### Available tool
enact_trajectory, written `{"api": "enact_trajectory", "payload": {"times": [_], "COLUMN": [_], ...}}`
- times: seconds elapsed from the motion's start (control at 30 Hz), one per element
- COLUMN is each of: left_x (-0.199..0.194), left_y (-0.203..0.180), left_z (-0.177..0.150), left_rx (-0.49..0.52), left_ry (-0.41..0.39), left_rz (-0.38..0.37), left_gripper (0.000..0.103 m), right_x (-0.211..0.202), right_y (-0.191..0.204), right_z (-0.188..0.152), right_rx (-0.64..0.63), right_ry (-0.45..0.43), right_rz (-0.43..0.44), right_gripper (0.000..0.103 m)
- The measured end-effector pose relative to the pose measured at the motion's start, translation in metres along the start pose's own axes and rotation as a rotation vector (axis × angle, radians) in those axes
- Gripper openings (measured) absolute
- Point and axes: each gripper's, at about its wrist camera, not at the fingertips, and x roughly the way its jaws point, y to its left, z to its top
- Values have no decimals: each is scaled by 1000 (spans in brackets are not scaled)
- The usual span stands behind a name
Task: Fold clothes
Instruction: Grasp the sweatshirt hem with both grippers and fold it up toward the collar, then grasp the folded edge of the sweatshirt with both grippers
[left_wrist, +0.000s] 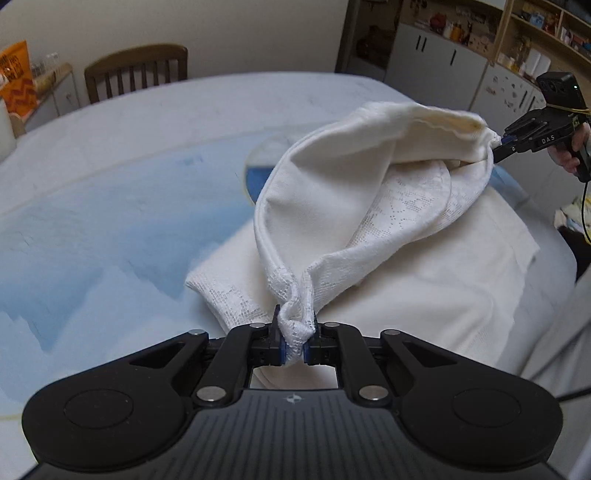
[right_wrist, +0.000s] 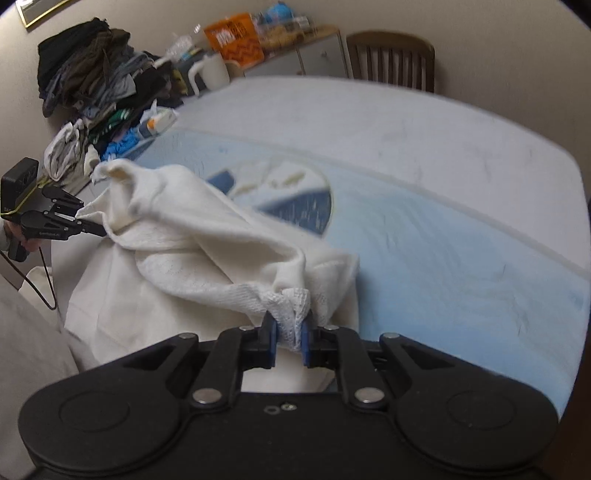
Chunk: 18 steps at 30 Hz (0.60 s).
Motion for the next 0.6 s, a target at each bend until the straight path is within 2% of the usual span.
{"api": "enact_trajectory", "payload": {"times": [0.17, 0.33, 0.43, 0.5, 0.53, 0.57, 0.6], "left_x": [11, 2, -6, -12, -14, -16, -18], "left_y": [-11, -31, -43, -51, -55, -58, -60], "left_z": [-7, -3, -5, -9, -10, -12, -12], "left_rx": [74, 276, 415, 508, 547, 582, 603], "left_ry": [51, 93, 94, 92, 85, 78, 75], "left_rz": [25, 81, 119, 141, 151, 159, 162], "left_gripper": [8, 16, 29, 47, 64, 70, 70], "right_x": [26, 15, 3, -5, -8, -12, -15], "right_y": [6, 19, 40, 55, 62, 69, 75], "right_z": [-23, -27, -31, -31, -31, -30, -30], "right_rx": [0, -90, -201, -278, -315, -353, -384], "right_ry": [80, 103, 119, 116, 119, 122, 122], "right_rz": [-46, -96, -162, -179, -187, -196, -199], "right_gripper": [103, 103, 103, 103, 103, 103, 103]}}
